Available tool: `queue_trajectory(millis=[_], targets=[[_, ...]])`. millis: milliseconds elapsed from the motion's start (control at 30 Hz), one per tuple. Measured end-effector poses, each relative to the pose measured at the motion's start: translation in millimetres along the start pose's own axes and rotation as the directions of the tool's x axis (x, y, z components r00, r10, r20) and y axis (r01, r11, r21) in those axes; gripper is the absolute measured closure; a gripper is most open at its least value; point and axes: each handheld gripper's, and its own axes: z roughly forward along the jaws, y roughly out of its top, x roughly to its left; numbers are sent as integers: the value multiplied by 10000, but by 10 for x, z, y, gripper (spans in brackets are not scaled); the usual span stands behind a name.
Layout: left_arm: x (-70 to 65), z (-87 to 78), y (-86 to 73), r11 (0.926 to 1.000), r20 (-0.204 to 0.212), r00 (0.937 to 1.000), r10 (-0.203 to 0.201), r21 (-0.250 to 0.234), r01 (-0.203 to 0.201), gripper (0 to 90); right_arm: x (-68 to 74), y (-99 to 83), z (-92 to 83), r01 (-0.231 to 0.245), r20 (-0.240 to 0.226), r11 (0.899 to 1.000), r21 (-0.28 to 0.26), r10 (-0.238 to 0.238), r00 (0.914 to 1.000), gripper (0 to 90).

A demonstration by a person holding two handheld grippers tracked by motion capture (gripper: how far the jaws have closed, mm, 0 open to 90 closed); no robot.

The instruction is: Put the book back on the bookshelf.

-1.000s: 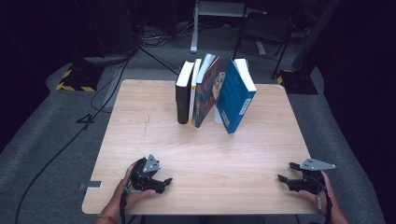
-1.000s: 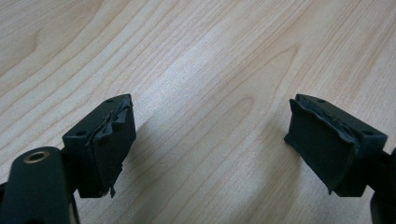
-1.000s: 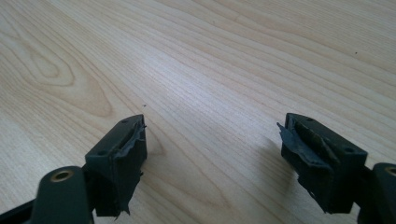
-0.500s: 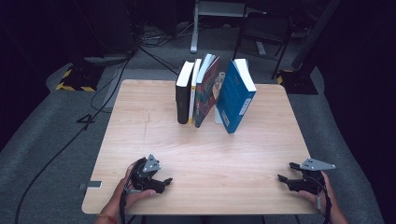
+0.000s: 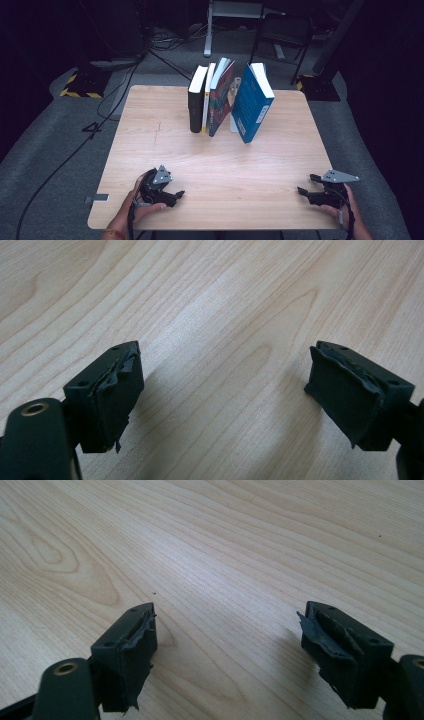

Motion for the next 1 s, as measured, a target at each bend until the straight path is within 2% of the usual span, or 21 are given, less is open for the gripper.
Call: queue_trajectory(millis=[767,1000], targets=[[24,2,6,9999,84,9999,131,31,-131,148,2,-1,-1,-6,29,10000,-1,6,10000,223],[35,-2,1,10000,-55,10000,-57,14,58,147,3,-2,-3,-20,66,10000,13,20,10000,216]])
